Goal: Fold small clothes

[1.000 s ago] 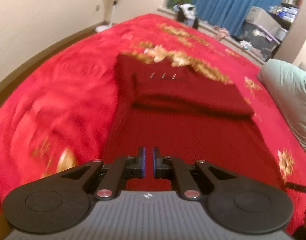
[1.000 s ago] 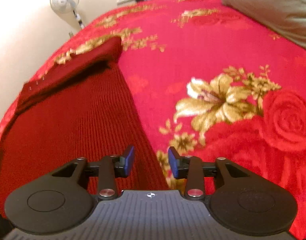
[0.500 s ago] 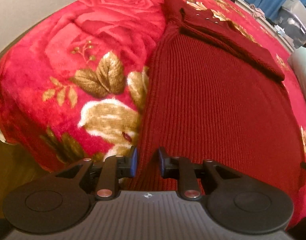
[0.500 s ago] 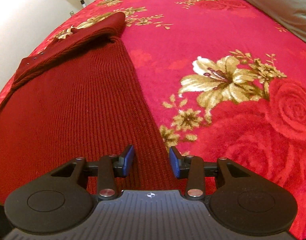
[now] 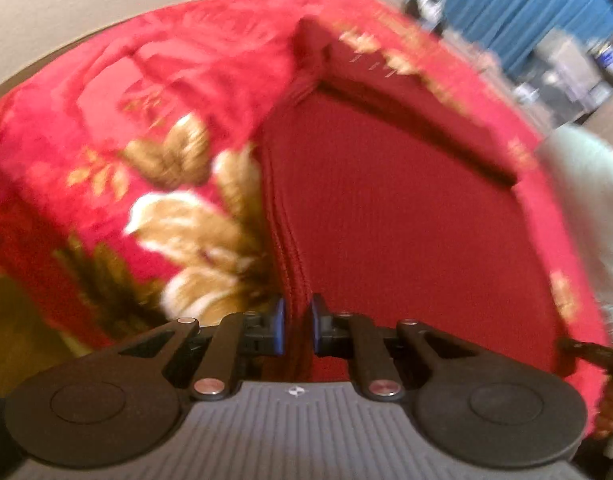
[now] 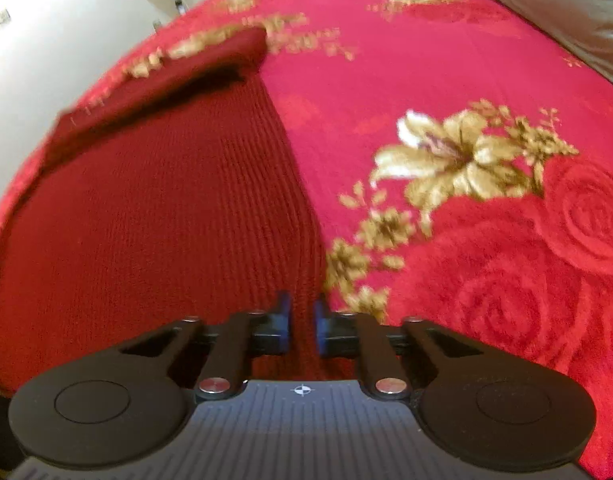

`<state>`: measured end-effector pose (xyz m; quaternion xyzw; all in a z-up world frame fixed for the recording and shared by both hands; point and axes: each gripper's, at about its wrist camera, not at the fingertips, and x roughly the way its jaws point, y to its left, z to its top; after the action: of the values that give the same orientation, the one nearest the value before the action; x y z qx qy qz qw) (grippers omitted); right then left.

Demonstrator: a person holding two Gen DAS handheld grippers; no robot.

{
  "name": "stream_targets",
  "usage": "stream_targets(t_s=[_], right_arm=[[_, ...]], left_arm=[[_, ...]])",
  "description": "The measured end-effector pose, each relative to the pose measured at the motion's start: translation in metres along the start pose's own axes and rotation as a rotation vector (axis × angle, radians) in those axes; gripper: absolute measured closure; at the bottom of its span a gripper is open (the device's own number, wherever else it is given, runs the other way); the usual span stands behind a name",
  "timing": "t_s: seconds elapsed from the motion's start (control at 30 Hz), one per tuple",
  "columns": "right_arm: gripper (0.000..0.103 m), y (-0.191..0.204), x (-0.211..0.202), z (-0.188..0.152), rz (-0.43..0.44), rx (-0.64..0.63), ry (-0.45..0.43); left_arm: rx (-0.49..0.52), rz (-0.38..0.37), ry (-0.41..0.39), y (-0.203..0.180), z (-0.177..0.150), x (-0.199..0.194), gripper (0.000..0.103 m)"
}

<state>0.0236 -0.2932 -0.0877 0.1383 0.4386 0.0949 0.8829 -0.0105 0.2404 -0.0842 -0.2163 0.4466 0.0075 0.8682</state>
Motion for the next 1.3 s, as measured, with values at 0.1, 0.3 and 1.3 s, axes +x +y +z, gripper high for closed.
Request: stream_targets(t_s=[0.1, 0.3, 1.3], right_arm=[[0.091, -0.005, 0.001, 0.001, -0.014, 0.027, 0.010], [0.083, 0.001, 0.016, -0.007, -0.060, -0.029, 0.085], [0.081, 0.000, 0.016, -0.008, -0.075, -0.024, 0.099]], left_arm=[[-0.021, 0.037, 0.061, 0.004, -0.003, 0.010, 0.088], [-0.011, 0.064, 0.111, 0.001, -0.005, 0.016, 0.087], [-0.063, 0.111, 0.115, 0.006, -0.014, 0.017, 0.088]])
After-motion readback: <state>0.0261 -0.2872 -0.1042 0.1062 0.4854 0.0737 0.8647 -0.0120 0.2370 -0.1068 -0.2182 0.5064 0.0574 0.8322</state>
